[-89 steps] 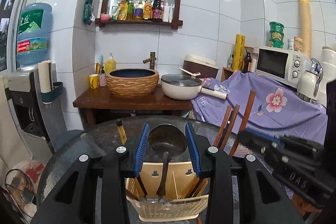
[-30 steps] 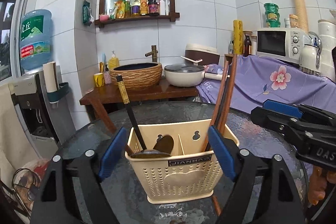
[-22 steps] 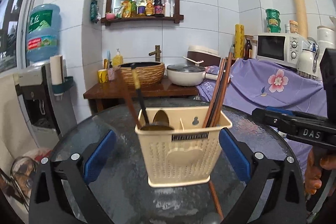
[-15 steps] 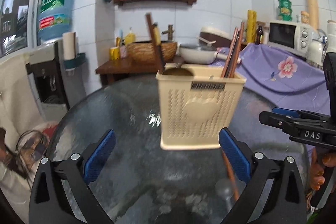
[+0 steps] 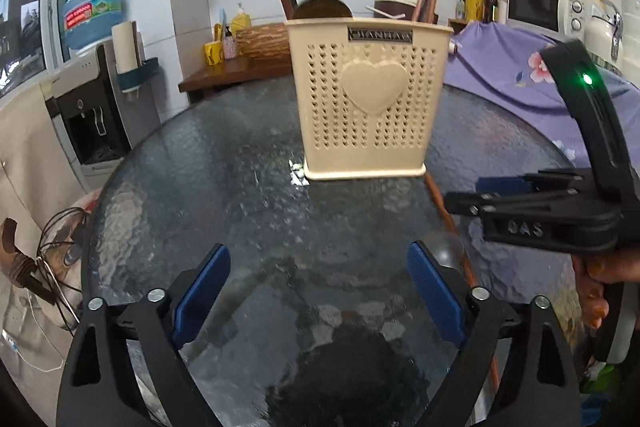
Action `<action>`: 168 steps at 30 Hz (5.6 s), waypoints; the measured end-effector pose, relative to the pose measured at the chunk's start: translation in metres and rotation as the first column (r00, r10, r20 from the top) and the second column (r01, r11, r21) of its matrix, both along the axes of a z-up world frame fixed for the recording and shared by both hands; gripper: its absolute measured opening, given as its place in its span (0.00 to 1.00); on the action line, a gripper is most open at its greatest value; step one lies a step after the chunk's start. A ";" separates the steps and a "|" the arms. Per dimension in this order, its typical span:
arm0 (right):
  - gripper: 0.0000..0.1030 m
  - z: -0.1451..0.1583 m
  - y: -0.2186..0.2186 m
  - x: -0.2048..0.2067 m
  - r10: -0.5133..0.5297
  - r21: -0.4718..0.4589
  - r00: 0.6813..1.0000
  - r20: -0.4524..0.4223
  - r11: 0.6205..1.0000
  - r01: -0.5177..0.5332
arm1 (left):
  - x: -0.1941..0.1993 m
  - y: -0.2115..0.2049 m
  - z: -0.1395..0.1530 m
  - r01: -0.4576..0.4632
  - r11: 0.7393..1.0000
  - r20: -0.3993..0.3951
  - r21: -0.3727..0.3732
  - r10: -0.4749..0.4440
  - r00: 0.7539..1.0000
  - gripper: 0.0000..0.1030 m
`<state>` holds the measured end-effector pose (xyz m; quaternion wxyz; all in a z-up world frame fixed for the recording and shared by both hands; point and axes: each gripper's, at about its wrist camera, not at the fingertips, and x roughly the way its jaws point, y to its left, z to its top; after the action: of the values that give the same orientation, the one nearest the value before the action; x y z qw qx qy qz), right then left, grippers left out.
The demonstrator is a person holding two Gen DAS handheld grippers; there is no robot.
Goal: Organize utensils
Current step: 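Move both tools back down toward the last chopstick and clear spoon, then grasp the clear plastic spoon with the left tool while the right tool grasps the last chopstick, then lift the clear spoon and chopstick and carry both over the holder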
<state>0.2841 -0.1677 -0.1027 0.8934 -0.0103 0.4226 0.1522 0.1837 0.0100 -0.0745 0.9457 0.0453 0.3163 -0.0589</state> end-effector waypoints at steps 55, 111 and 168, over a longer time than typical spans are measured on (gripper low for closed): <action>0.08 -0.007 -0.007 0.023 0.085 -0.113 0.992 -0.092 0.989 -0.095 | 0.054 -0.090 -0.023 0.167 0.982 -0.362 -0.090 -0.188 0.913 0.34; 0.07 0.122 -0.104 -0.049 0.001 0.280 0.964 0.265 0.957 -0.078 | 0.100 -0.114 -0.020 0.177 0.984 -0.237 0.031 -0.165 0.958 0.59; 0.07 0.279 -0.052 -0.028 0.068 0.225 0.828 0.556 0.947 -0.229 | 0.064 -0.014 0.214 0.129 0.943 0.391 -0.308 0.002 0.920 0.34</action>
<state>0.2560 -0.2198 0.1766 0.9534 0.0414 0.1248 0.2716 0.2480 -0.0039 0.1399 0.9811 -0.0915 0.1081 -0.1317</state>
